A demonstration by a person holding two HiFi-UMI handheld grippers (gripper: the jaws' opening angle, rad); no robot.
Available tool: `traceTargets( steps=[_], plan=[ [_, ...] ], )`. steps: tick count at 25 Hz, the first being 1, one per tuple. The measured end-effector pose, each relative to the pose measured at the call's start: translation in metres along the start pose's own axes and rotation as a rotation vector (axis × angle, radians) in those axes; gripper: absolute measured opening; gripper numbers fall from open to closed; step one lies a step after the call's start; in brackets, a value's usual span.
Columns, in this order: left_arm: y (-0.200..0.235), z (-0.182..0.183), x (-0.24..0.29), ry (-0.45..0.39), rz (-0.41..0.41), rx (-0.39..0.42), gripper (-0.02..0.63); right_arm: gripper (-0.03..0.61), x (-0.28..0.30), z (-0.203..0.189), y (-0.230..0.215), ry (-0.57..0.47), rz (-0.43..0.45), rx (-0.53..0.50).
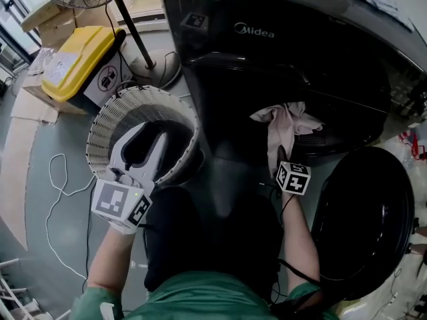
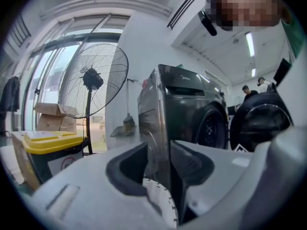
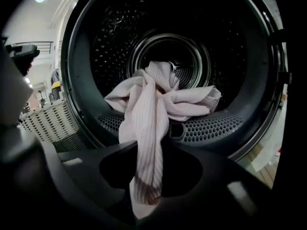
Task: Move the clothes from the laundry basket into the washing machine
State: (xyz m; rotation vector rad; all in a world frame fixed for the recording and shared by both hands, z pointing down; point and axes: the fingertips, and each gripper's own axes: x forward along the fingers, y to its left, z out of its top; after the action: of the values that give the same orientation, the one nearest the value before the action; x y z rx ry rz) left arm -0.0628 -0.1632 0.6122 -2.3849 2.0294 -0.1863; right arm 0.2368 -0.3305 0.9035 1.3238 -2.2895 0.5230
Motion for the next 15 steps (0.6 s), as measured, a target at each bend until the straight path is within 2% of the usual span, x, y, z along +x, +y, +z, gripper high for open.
traceTargets(
  steps=[2,3,11,15],
  plan=[
    [0.005,0.001,-0.005,0.0,0.013,-0.001,0.15,0.03,-0.007,0.019,-0.005,-0.077,-0.015,0.017],
    [0.007,0.001,-0.007,-0.001,0.022,-0.002,0.149,0.017,-0.009,0.031,-0.007,-0.115,-0.021,0.024],
    [0.019,0.004,-0.029,0.008,0.084,0.019,0.147,0.011,-0.003,0.146,-0.025,-0.353,-0.033,0.011],
    [0.029,0.004,-0.04,0.01,0.122,0.009,0.147,0.012,-0.011,0.208,-0.031,-0.566,-0.038,0.005]
  ],
)
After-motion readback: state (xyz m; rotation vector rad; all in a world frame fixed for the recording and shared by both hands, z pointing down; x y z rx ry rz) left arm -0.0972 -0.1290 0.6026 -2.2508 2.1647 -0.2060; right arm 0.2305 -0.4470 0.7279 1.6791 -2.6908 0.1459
